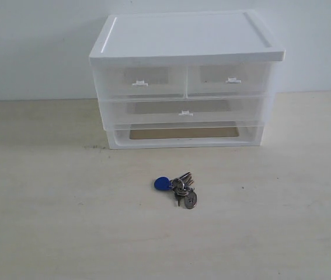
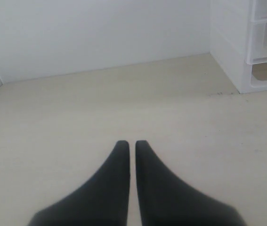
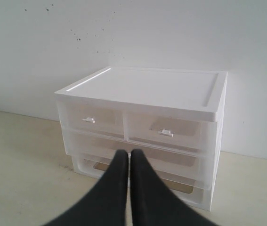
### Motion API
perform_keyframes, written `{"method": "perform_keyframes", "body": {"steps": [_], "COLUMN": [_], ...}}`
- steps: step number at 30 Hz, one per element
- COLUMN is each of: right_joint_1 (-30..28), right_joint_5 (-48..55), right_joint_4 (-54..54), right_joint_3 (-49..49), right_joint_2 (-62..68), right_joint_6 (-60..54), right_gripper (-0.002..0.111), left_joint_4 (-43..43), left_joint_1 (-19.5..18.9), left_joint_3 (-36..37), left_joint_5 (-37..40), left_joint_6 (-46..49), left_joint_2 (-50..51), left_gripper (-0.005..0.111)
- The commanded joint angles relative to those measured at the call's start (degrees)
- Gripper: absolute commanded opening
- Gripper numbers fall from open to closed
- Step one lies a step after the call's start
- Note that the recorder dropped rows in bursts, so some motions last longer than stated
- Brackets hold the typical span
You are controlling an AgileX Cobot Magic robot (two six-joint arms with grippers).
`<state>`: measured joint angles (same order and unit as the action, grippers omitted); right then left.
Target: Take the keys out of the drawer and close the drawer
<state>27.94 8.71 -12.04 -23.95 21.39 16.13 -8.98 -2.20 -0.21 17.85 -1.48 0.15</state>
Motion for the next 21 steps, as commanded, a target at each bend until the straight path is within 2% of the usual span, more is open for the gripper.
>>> {"method": "perform_keyframes", "body": {"steps": [1, 5, 9, 13, 15, 19, 21], "right_joint_1": [-0.02, -0.02, -0.12, -0.12, -0.12, -0.12, -0.12], "right_joint_5": [-0.27, -0.16, -0.16, -0.77, -3.62, -15.84, -20.89], "right_joint_4": [-0.05, -5.02, -5.04, -5.04, -5.04, -4.36, 0.75], "right_joint_3": [-0.04, -0.04, -0.04, -0.04, 1.0, 7.22, 11.05], "right_joint_2": [-0.12, -0.12, -0.12, -0.24, -0.24, -1.96, -3.65], "right_joint_6": [0.09, -2.7, -9.69, -11.76, -12.59, -19.87, -24.28], "right_gripper": [0.0, 0.0, 0.0, 0.0, 0.0, 0.0, 0.0], "left_joint_4": [0.04, 0.04, 0.04, 0.04, 0.04, 0.04, 0.04], "left_joint_1": [-0.17, -0.17, -0.17, -0.17, -0.17, -0.17, -0.17], "left_joint_3": [0.21, 0.21, 0.21, 0.21, 0.21, 0.21, 0.21], "left_joint_5": [0.03, 0.03, 0.03, 0.03, 0.03, 0.03, 0.03], "left_joint_6": [-0.17, -0.17, -0.17, -0.17, -0.17, -0.17, -0.17], "left_joint_2": [-0.15, -0.15, -0.15, -0.15, -0.15, -0.15, -0.15], "left_gripper": [0.004, 0.004, 0.004, 0.004, 0.004, 0.004, 0.004]}}
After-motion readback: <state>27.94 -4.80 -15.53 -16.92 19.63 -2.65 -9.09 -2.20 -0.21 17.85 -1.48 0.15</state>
